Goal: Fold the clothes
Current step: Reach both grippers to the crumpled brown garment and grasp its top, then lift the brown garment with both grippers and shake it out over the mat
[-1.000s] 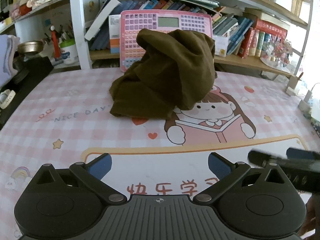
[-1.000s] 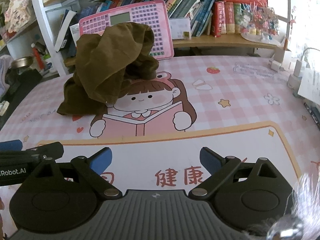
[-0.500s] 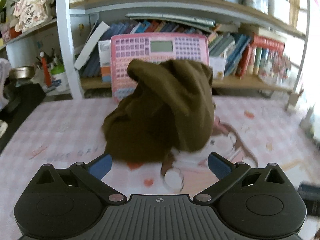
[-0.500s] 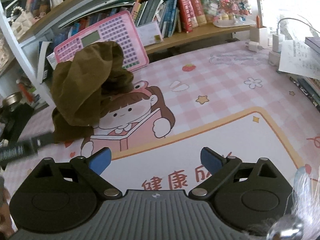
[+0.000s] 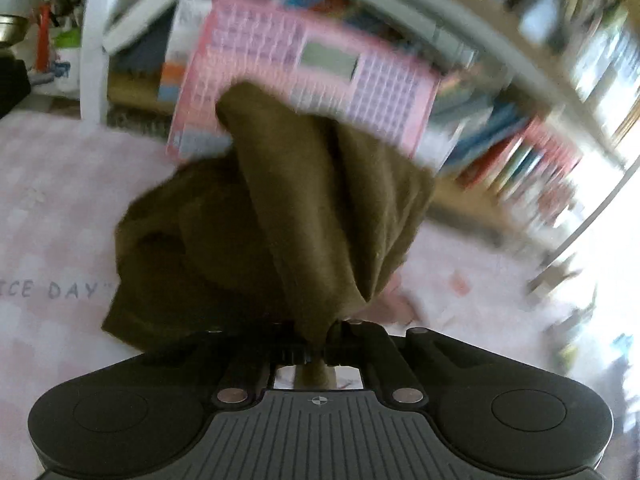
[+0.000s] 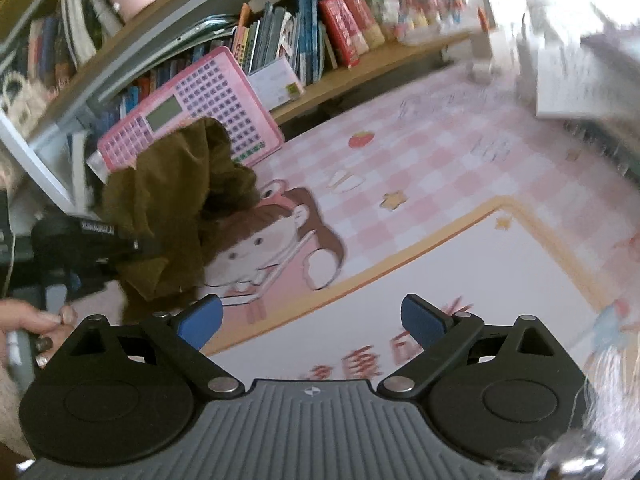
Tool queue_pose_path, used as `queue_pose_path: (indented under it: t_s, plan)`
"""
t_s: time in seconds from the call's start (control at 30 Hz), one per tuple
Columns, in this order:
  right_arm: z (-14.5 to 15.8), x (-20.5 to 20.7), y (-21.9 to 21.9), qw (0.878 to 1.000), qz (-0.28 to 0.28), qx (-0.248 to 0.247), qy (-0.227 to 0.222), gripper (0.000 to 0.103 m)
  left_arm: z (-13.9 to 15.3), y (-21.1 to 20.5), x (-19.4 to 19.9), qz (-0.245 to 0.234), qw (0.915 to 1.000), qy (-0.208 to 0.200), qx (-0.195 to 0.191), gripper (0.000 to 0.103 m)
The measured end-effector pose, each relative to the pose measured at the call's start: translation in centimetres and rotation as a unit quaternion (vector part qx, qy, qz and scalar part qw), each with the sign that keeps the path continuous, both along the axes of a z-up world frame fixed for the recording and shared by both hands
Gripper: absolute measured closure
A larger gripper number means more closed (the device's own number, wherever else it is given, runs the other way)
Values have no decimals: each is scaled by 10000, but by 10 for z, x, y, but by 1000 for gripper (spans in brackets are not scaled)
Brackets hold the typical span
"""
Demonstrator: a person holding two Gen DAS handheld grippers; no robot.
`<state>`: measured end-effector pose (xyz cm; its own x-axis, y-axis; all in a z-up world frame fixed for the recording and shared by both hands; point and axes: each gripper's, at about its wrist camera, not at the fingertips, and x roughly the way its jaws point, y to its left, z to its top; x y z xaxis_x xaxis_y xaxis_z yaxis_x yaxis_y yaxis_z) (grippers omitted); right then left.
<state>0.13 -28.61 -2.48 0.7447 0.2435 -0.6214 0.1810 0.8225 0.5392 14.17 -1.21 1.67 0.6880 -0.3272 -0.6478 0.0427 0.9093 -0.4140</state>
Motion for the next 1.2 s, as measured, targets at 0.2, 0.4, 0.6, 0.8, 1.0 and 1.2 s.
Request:
queue_pose_path:
  t_s: [0.2,0.4,0.6,0.8,1.0,1.2]
  plan:
    - [-24,21,3,9755,6,2178,315,6,79,47,-67,-112,9828,-891,-1616,101]
    - [-53,44,9,8945,-3,4426,632,6,134,54,-133,-470,9617,-1691,-2107,101]
    - [-60,53,4,8636,-373,4987,639,6,154,54,-172,-483,9613,-1841,-1991,101]
    - [-63,59,-3,8508,-831,5158,574,35,160,67,-193,-261,9691,-1771,-1698,100]
    - [-65,64,-10,8357,-1286,5315,507,95,133,109,-195,272,9814,-1271,-1415,100]
    - [-11,64,-42,8662,-1367,4780,-509,98,62,118,-169,452,9948,109,-910,76]
